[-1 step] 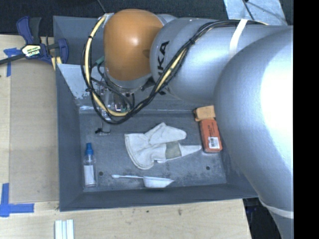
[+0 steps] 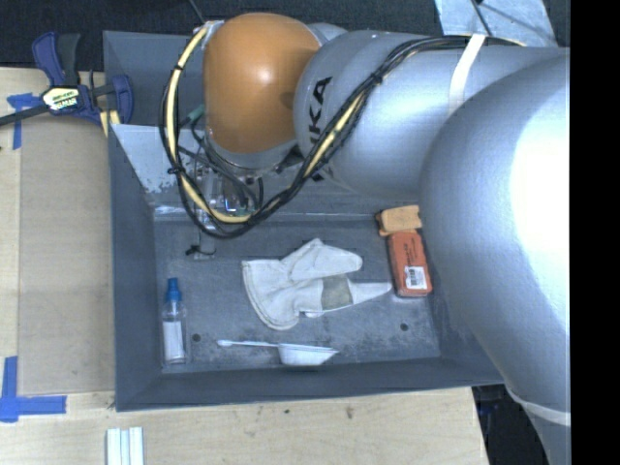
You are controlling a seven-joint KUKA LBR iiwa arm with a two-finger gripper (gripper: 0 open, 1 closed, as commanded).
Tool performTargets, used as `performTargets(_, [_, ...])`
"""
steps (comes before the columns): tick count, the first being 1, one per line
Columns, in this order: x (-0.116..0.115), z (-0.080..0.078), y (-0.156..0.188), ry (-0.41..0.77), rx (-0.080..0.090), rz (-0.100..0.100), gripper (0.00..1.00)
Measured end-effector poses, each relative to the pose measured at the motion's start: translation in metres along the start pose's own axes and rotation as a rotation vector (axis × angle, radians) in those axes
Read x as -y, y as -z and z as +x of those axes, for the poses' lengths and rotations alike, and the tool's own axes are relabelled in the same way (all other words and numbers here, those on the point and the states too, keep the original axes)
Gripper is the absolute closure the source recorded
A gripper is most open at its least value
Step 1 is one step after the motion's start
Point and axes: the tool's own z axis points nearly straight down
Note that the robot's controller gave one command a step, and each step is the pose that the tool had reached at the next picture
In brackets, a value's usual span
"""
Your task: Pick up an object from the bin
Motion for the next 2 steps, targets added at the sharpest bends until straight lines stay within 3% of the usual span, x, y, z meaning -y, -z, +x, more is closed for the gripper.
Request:
performTargets(1, [-0.003, 0.037, -0.065, 0.359, 0.004, 0.0, 0.0])
performTargets(2, [0.074, 0.071, -0.075, 0.521, -0.001, -0.001, 0.0])
